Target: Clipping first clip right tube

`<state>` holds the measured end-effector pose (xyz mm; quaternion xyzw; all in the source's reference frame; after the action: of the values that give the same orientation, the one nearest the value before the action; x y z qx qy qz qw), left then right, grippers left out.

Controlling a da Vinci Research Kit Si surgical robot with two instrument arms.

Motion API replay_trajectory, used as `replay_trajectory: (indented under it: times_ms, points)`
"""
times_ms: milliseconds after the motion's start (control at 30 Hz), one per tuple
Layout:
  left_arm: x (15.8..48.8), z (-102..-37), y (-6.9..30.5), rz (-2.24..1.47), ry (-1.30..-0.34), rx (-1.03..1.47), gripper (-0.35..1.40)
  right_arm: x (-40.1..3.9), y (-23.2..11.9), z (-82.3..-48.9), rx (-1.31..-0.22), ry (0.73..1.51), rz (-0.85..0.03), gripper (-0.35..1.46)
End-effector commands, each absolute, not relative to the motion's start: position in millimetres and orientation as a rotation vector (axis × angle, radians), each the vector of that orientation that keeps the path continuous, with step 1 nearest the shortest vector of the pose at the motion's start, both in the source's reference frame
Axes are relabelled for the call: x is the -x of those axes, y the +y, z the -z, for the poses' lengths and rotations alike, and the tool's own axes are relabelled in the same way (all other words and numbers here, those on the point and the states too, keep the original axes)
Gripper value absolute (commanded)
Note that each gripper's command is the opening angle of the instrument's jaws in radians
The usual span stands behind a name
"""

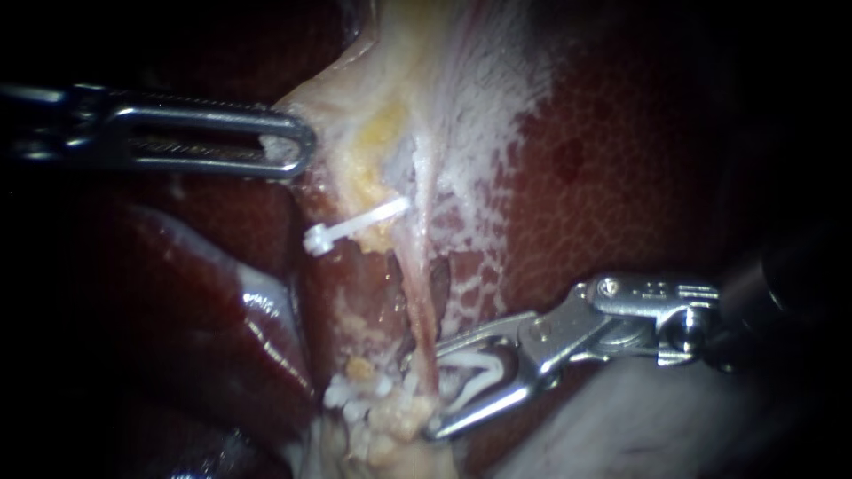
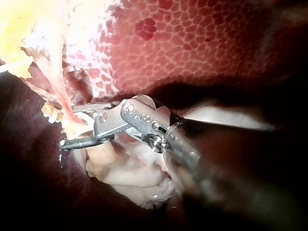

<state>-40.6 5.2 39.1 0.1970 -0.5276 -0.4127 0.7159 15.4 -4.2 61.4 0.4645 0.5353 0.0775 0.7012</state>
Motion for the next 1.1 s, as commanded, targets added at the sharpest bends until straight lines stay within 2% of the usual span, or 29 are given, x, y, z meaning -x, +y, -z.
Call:
replay_trajectory:
  times_ms: [33,267,467,733,1100]
  points:
    - [40.6,-39.1,5.2,0.914,-1.168,-0.436,-0.35,-15.6,-4.3,-61.5,-1.036,1.191,-0.174,0.36]
    - [40.7,-39.1,5.3,0.914,-1.168,-0.436,-0.35,-16.1,-4.8,-61.6,-1.051,1.181,-0.177,0.31]
    - [40.7,-39.2,5.3,0.914,-1.168,-0.436,-0.35,-16.4,-5.1,-61.8,-1.067,1.166,-0.197,0.19]
    - [40.7,-39.2,5.3,0.914,-1.168,-0.436,-0.35,-16.0,-4.1,-62.9,-1.073,1.163,-0.199,-0.35]
    - [40.7,-39.2,5.3,0.913,-1.169,-0.437,-0.35,-15.3,-3.4,-63.8,-1.080,1.159,-0.198,-0.35]
